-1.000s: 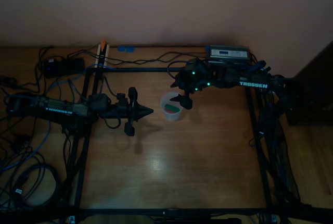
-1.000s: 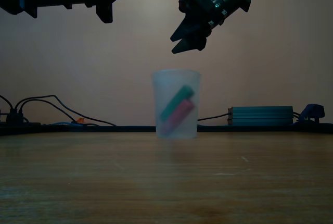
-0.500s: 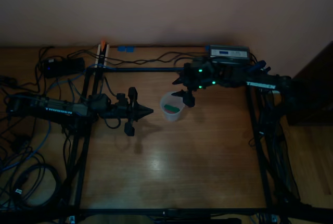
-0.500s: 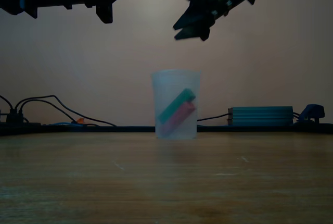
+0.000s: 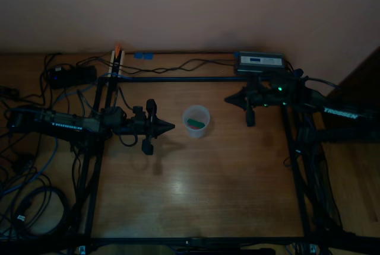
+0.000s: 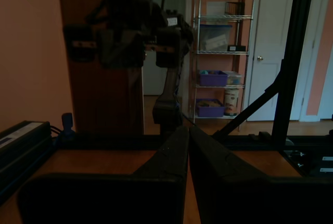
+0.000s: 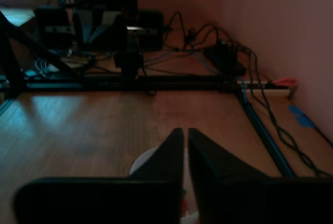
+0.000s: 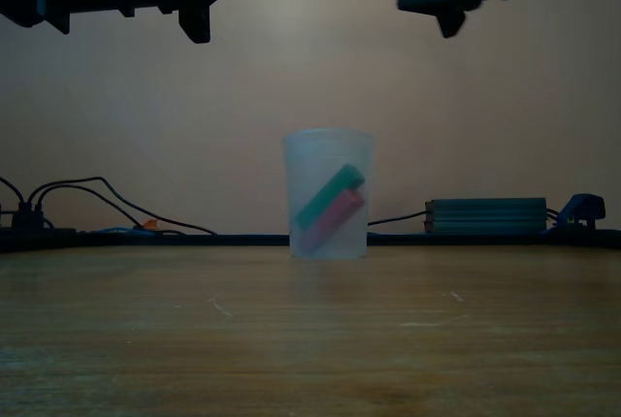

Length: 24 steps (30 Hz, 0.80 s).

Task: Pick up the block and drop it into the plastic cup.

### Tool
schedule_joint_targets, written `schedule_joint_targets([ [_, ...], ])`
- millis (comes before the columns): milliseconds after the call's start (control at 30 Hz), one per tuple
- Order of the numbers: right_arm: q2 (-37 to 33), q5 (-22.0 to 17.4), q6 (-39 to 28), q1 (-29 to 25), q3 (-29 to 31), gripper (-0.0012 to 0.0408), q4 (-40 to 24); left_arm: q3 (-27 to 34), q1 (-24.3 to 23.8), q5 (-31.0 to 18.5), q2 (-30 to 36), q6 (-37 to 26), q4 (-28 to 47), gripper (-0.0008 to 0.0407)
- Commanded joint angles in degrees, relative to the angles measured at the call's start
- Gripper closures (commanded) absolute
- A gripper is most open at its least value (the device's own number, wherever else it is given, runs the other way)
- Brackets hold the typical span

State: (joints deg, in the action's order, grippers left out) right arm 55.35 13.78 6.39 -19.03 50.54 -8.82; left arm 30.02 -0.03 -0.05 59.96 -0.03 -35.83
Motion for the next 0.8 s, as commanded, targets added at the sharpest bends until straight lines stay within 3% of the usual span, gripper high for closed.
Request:
schedule_joint_targets([
  [0, -2.6, -0.1, -1.2, -0.1, -2.7, 0.0382, 0.1, 0.0, 0.0, 0.0, 0.0, 0.0, -0.1, 0.0399],
  [333, -9.6, -1.0, -3.6, -0.1, -10.6, 0.0360, 0.3, 0.0, 0.0, 0.0, 0.0, 0.0, 0.0, 0.0399],
  [767, -10.8, -1.1, -3.9, -0.2, -14.1, 0.0360, 1.0, 0.0, 0.0, 0.0, 0.0, 0.0, 0.0, 0.0399],
])
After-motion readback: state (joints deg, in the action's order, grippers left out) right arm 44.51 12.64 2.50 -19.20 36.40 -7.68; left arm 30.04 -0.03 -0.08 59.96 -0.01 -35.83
